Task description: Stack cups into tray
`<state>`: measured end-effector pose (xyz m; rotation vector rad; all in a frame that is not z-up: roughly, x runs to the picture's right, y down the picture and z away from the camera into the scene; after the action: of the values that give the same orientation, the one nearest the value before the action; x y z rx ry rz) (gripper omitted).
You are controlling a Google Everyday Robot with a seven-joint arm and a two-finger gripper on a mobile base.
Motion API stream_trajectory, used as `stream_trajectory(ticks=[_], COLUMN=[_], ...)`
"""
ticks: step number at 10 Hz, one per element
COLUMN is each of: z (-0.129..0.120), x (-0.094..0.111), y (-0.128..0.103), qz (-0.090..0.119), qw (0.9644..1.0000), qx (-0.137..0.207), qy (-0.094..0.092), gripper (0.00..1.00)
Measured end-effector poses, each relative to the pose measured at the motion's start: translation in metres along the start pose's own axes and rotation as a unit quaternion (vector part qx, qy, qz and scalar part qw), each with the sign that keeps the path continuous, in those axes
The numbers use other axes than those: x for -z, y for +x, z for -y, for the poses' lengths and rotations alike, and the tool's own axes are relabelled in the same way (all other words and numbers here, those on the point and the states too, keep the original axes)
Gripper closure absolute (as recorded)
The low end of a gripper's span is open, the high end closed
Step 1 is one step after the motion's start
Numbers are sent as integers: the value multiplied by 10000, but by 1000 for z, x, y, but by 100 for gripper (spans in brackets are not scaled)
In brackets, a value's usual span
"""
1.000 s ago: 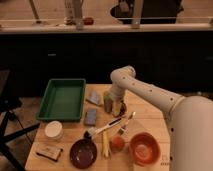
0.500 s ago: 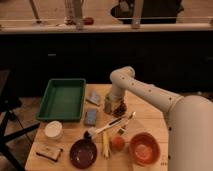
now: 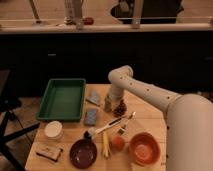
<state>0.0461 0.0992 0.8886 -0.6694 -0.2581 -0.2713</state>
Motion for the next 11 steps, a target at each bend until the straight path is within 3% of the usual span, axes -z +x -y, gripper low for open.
stream_trajectory(ticks=[6, 11], z=[11, 35], x=[26, 55], y=[-21, -40], qz=[-228, -304], qw=[9968, 9881], qx=[756, 1481], qy=[145, 273], gripper=[100, 100])
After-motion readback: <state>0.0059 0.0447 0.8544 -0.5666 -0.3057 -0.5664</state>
